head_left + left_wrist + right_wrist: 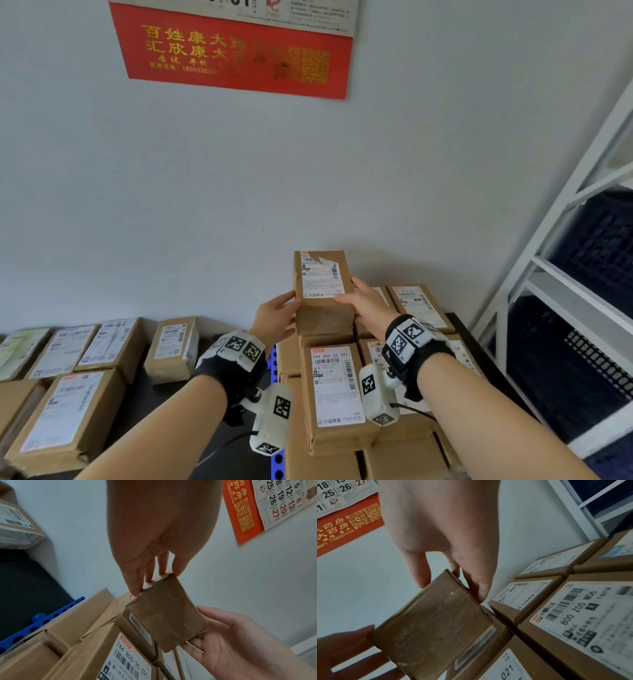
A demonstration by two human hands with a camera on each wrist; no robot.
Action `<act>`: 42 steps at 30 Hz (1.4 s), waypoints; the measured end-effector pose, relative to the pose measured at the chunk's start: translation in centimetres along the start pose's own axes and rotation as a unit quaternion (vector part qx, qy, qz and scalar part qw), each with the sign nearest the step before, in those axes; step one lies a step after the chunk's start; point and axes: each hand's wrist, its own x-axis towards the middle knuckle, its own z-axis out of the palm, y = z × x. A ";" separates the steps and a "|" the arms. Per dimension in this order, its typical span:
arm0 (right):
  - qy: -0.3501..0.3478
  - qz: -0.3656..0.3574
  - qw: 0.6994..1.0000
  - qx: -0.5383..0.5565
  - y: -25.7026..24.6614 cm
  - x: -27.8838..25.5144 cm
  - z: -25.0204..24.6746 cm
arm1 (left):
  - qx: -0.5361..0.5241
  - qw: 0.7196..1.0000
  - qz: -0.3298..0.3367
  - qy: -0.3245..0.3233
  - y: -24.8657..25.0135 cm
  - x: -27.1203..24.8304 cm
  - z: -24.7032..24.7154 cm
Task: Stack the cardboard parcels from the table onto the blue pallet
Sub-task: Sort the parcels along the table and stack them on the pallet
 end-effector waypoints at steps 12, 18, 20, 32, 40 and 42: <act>-0.010 0.037 0.999 0.002 1.2 0.8 -1.4 | 0.028 0.999 -0.024 -0.017 -1.3 0.5 1.6; -0.007 0.034 0.999 -0.028 0.1 0.1 -1.5 | 0.075 0.997 -0.022 -0.017 -1.1 0.8 0.9; 0.009 0.024 0.999 -0.038 -1.0 -0.3 -1.7 | 0.086 0.996 -0.016 -0.011 -0.8 0.8 0.0; 0.027 -0.049 0.998 -0.033 -6.3 -2.6 6.2 | 0.067 0.997 0.035 -0.008 3.0 -2.0 -9.1; -0.024 -0.040 0.999 -0.014 -6.6 -4.1 17.7 | 0.161 0.983 0.075 0.039 1.1 -5.9 -19.8; -0.046 -0.028 0.998 -0.020 -5.8 -4.3 20.8 | 0.173 0.981 0.064 0.054 -0.3 -7.2 -22.6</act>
